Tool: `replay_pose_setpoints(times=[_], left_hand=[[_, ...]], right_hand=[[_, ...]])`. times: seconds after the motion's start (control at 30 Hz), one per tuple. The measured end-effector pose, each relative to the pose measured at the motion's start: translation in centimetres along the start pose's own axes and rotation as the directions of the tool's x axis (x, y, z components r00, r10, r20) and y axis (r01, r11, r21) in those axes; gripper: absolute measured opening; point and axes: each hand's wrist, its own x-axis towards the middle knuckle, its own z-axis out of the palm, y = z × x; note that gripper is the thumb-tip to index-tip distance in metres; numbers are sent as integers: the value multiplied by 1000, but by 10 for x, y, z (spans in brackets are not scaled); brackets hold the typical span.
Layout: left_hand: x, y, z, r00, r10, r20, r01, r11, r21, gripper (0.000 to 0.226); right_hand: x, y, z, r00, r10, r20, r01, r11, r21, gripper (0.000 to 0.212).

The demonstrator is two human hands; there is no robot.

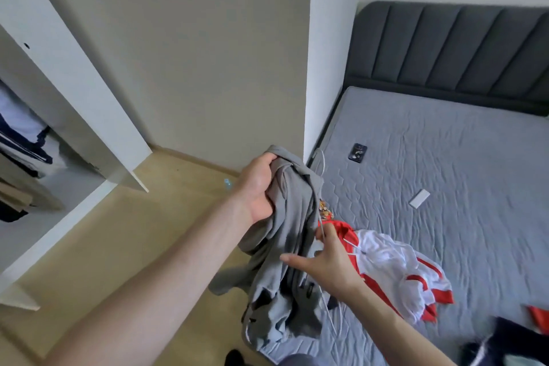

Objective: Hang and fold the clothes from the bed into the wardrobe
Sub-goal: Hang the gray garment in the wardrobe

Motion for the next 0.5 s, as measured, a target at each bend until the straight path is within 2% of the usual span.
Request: replay_pose_setpoints(times=[0.07, 0.17, 0.23, 0.3, 0.33, 0.4, 0.43, 0.5], left_hand=[[-8, 4, 9, 998, 12, 60, -8, 998, -54, 36], [-12, 13, 6, 990, 56, 131, -40, 992, -123, 38], [-4, 14, -10, 987, 123, 108, -113, 989, -97, 45], [-1, 6, -30, 982, 175, 67, -178, 982, 56, 54], [-2, -4, -40, 983, 158, 91, -171, 973, 154, 65], [-11, -28, -53, 985, 28, 172, -85, 939, 334, 82], [-18, -42, -55, 975, -56, 215, -40, 908, 418, 78], [-30, -67, -53, 950, -165, 266, 1, 851, 525, 53]], right_hand=[[6, -4, 7, 1000, -5, -12, 5, 998, 61, 73], [19, -13, 2, 999, 18, -49, -8, 979, 203, 35], [26, -22, -9, 996, 60, -62, -34, 933, 359, 37], [31, -32, -23, 992, 74, -98, -19, 879, 476, 44], [34, -36, -30, 991, 74, -116, -5, 861, 508, 45], [41, -44, -39, 987, 77, -140, 15, 830, 558, 44], [44, -46, -41, 986, 85, -146, 12, 826, 564, 44], [48, -50, -45, 984, 96, -153, 10, 815, 580, 42]])
